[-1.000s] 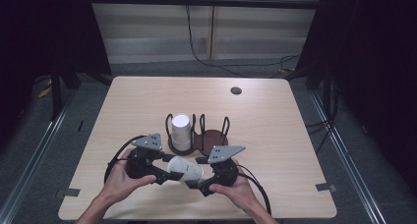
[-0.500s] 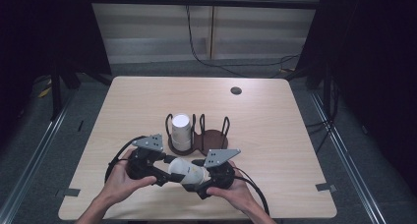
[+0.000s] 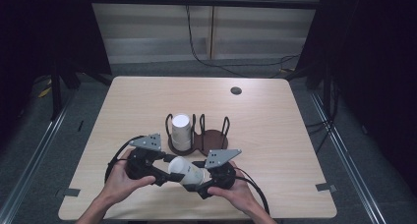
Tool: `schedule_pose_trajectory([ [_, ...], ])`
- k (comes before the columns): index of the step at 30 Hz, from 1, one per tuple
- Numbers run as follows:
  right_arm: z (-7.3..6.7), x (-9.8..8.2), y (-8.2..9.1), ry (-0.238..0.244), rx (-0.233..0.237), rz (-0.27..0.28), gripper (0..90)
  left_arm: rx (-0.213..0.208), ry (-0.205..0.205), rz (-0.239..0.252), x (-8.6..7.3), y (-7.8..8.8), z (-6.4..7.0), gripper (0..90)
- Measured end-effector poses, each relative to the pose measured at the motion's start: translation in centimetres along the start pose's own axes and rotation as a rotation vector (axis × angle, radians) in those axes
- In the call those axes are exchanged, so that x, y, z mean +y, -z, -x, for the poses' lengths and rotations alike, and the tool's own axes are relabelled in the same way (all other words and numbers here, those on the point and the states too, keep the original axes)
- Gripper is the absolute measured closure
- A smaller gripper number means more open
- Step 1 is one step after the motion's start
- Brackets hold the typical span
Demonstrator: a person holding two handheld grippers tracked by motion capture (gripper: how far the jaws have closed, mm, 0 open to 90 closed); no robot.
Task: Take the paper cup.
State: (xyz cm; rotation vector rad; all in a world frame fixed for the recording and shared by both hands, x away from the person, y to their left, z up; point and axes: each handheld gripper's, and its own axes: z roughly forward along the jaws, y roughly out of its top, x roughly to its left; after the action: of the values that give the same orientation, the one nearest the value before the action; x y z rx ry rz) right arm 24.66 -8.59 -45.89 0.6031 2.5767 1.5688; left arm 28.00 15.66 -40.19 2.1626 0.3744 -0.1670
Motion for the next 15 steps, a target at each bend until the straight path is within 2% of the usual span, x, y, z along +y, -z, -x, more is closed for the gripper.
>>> schedule_pose_trajectory([
  [4,0.07,0.0,0.18,-0.005,-0.001,0.003,25.5,0.006,0.005,0.003,-0.1,-0.19,0.02,34.2],
  [8,0.22,0.03,0.43,-0.014,0.0,0.005,26.0,0.007,-0.01,0.006,-0.12,-0.27,0.09,28.8],
  [15,0.33,0.04,0.57,-0.018,0.003,0.002,26.5,0.012,0.004,0.004,-0.21,-0.16,0.04,22.4],
])
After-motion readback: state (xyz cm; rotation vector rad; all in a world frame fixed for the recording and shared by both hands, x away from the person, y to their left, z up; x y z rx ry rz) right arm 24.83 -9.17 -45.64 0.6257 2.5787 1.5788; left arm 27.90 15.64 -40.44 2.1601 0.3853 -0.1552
